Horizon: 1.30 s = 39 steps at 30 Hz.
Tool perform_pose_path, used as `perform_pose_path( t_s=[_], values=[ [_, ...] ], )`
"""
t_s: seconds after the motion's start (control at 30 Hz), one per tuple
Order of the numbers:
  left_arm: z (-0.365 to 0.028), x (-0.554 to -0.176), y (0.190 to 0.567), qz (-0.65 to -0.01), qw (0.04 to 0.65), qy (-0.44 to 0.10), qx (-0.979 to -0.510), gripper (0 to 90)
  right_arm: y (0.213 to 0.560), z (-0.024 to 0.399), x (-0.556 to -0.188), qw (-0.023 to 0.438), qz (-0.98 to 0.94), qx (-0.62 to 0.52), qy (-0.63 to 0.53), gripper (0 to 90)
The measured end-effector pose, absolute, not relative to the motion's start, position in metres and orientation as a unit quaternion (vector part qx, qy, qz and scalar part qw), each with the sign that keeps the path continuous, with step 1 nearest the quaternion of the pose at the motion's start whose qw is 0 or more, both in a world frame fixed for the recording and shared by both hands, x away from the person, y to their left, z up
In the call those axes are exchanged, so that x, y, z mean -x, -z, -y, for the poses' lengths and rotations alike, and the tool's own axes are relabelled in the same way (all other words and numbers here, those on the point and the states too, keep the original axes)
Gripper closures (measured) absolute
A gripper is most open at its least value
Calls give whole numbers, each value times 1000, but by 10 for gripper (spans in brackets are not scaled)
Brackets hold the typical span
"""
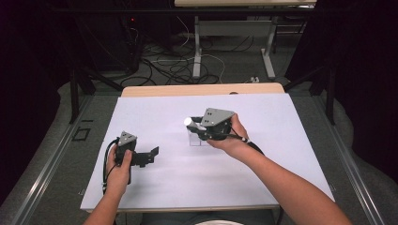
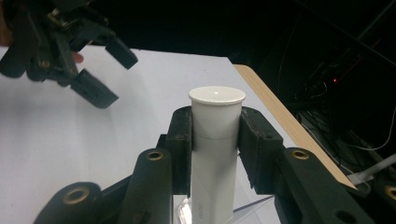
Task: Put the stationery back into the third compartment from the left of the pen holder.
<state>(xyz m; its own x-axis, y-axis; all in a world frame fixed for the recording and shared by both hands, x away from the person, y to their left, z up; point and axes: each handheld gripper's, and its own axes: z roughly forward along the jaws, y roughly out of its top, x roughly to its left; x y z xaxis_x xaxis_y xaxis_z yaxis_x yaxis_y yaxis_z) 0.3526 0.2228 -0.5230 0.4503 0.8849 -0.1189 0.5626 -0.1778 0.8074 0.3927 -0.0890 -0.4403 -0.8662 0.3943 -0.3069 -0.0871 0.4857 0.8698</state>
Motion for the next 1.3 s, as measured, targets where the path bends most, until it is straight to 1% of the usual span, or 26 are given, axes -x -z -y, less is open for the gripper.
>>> perform_pose_path(
  t_s=[0.37, 0.7, 0.83, 1.3],
  values=[
    [-223, -352, 523, -490, 416, -192, -742, 2, 436, 95, -409, 227, -803, -153, -529, 670],
    [-223, -353, 523, -490, 416, -193, -741, 2, 434, 113, -419, 230, -783, -212, -537, 670],
    [-224, -352, 523, -490, 416, -194, -741, 2, 436, 120, -421, 239, -782, -219, -533, 670],
    [-223, -353, 523, -490, 415, -193, -742, 2, 450, 141, -425, 243, -774, -254, -527, 669]
  ],
)
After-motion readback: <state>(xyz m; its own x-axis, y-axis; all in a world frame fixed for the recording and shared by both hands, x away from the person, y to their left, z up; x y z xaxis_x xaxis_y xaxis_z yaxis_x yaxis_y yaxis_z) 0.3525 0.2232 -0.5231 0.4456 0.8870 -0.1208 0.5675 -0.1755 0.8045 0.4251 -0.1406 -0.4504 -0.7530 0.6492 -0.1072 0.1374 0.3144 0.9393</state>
